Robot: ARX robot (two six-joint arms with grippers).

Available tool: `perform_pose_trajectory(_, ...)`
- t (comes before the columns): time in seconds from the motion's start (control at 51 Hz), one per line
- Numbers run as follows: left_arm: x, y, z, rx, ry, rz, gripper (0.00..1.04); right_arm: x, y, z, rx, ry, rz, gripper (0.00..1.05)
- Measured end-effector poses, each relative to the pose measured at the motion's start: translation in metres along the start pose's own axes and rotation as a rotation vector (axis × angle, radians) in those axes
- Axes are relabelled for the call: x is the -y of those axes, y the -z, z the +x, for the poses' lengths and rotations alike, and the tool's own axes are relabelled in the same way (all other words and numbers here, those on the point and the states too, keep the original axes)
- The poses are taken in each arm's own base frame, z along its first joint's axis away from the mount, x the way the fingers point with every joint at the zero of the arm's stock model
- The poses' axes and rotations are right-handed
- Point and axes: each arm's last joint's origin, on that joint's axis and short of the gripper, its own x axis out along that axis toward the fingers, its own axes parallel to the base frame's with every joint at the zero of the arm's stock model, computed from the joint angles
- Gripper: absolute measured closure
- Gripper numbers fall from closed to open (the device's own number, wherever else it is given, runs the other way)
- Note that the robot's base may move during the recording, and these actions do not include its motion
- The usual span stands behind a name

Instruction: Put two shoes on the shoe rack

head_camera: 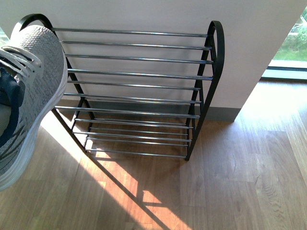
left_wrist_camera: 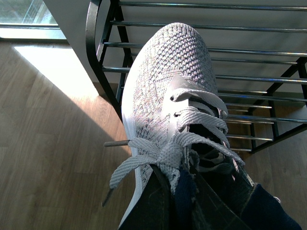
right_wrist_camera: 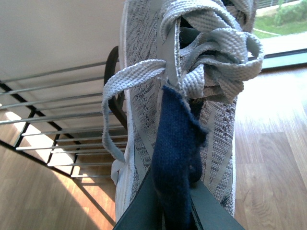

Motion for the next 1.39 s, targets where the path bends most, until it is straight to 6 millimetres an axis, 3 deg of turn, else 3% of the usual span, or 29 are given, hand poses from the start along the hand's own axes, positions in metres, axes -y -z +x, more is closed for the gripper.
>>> perform_pose_trajectory(0.176, 0.000, 0.000, 0.000, 0.000, 0.000, 0.000, 1.03, -0.009, -0.007, 0.005, 0.071, -0.265, -0.120, 1.03)
perform_pose_trajectory(0.333, 0.000, 0.000, 0.000, 0.000, 0.000, 0.000, 1.03, -0.044, -0.027, 0.031, -0.052, -0.316, -0.111, 1.03)
perform_pose_trajectory(0.51, 0.000, 0.000, 0.000, 0.000, 0.000, 0.000, 1.03, -0.116, -0.049, 0.080, -0.137, -0.334, -0.142, 1.03)
perform_pose_trajectory(0.588, 0.000, 0.000, 0.000, 0.000, 0.000, 0.000, 1.03, -0.148, -0.049, 0.104, -0.173, -0.323, -0.164, 1.03)
perform_pose_trajectory(0.706, 0.000, 0.000, 0.000, 0.000, 0.000, 0.000, 1.03, -0.191, -0.033, 0.141, -0.238, -0.260, -0.229, 1.03)
perform_pose_trajectory(0.824, 0.000, 0.000, 0.000, 0.000, 0.000, 0.000, 1.03, -0.218, -0.012, 0.171, -0.298, -0.218, -0.306, 1.03)
perform_pose_trajectory(0.961, 0.000, 0.000, 0.000, 0.000, 0.000, 0.000, 1.03, -0.228, 0.009, 0.201, -0.356, -0.187, -0.383, 1.03)
perform_pose_trajectory(1.098, 0.000, 0.000, 0.000, 0.000, 0.000, 0.000, 1.03, -0.219, 0.025, 0.237, -0.403, -0.093, -0.422, 1.03)
perform_pose_trajectory(1.392, 0.000, 0.000, 0.000, 0.000, 0.000, 0.000, 1.03, -0.194, 0.023, 0.285, -0.397, 0.071, -0.404, 1.03)
